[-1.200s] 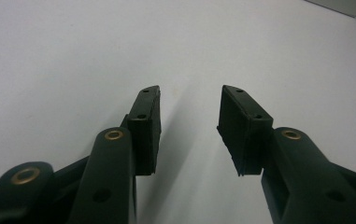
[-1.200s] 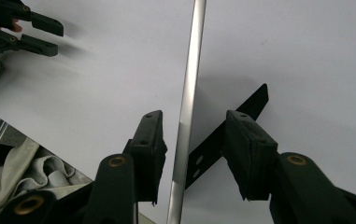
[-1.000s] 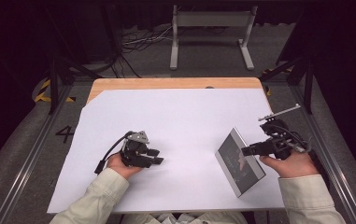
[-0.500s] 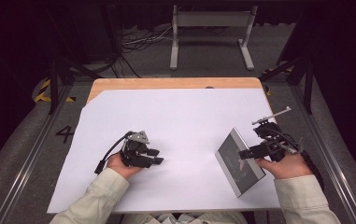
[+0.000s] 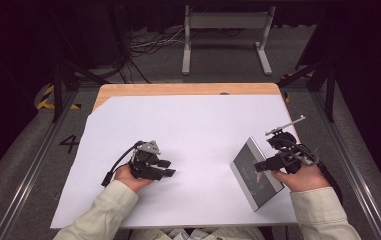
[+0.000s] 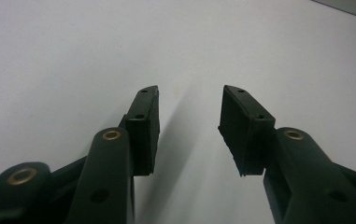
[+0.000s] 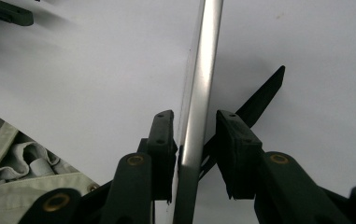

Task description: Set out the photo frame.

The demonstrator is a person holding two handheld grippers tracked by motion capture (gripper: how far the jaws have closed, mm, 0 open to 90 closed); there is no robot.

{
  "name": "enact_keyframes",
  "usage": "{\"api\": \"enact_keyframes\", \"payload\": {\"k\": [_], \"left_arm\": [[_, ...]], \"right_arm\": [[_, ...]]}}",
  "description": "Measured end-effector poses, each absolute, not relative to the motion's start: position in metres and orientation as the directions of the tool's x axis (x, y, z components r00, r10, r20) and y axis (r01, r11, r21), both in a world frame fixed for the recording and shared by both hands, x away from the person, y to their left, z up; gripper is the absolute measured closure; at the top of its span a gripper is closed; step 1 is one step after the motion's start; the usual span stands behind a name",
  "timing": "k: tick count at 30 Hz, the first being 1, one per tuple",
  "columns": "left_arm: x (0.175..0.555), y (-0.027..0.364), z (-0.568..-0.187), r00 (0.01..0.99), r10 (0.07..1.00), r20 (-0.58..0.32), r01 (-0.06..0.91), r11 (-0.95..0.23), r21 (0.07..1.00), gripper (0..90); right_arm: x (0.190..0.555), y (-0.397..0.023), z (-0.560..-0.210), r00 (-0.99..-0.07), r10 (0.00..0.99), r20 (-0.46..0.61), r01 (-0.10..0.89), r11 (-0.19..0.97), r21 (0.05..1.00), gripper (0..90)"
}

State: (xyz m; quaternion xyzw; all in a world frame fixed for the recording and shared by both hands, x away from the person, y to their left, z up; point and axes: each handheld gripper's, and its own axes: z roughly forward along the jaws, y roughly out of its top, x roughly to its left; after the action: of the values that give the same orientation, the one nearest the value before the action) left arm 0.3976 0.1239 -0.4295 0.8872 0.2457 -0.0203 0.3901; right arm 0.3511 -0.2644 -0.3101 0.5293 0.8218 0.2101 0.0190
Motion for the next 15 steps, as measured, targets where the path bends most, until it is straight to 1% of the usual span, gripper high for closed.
{"api": "enact_keyframes", "payload": {"k": [6, 15], "left_arm": [[0.3980, 0.1248, -0.4293, 0.876, 0.422, -0.232, 0.456, -0.572, 0.682, 58.1], [0.3980, 0.1249, -0.4292, 0.876, 0.423, -0.232, 0.456, -0.572, 0.682, 57.9]], "right_arm": [[0.3508, -0.2640, -0.3096, -0.441, 0.879, 0.182, 0.860, 0.356, 0.366, 69.6], [0.3485, -0.2582, -0.3063, -0.454, 0.881, 0.130, 0.848, 0.383, 0.366, 74.3]]}}
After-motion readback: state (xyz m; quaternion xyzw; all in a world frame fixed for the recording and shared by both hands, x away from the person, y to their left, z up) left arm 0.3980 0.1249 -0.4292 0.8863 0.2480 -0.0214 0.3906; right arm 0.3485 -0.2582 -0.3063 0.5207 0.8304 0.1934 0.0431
